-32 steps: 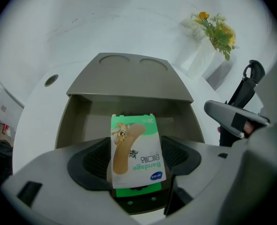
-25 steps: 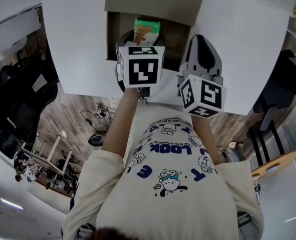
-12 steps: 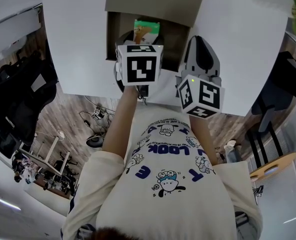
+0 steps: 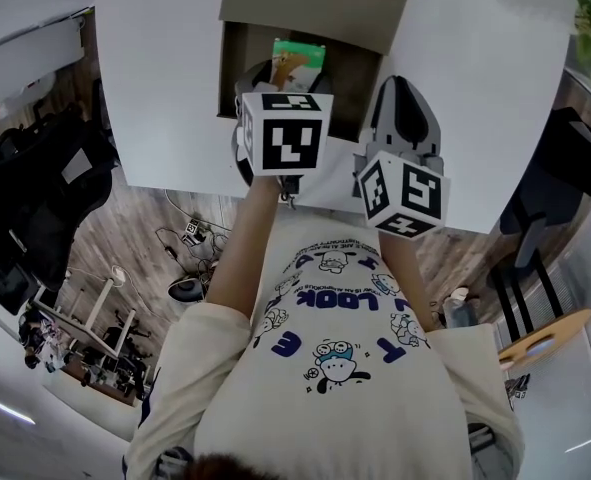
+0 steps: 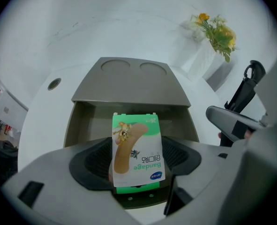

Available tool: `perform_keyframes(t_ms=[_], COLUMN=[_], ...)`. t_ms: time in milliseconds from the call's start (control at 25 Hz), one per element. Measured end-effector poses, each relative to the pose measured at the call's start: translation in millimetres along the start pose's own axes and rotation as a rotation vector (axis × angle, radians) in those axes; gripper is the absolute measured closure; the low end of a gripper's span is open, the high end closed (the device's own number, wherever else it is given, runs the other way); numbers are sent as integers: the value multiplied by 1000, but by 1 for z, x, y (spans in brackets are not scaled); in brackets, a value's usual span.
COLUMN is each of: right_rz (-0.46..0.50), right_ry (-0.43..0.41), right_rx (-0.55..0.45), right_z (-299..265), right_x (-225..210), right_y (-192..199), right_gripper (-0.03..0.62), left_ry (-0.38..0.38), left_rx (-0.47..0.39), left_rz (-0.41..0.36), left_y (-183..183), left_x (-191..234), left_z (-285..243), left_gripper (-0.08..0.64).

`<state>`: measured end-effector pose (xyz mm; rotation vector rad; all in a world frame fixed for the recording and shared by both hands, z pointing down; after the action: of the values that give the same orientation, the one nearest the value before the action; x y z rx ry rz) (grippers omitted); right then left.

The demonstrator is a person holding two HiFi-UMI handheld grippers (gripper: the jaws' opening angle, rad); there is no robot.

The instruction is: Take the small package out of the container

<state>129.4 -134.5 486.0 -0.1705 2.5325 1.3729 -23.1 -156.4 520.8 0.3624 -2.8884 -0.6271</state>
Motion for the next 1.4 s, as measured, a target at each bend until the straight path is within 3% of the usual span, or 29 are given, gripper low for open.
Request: perform_keyframes(t_ms=[440, 1240, 1400], right_rz=[32, 117, 131], right_ry=[-2, -38, -38], right_rx=[-62, -271, -306], right_z=[18, 66, 76], right_x=[15, 54, 59], right_y=[-22, -78, -85], right_gripper=[552, 552, 552], left_ry=[11, 38, 34], left_rx=[-128, -566, -621], left_rz=[-17, -10, -13], left_y=[-21, -60, -60], left_x=[-3, -12, -13], left_z=[34, 139, 157], left_gripper=[233, 235, 235])
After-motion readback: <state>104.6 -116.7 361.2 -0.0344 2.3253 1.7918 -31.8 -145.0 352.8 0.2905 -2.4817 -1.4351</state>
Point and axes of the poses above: the fingertips, and each gripper's own axes: z backward along the fingers, x to its left, y out of its underside, the point moved 4 cm from there along z, backward along the fingers, and after that the axes turned 5 degrees about -x, right-handed, at the moved point
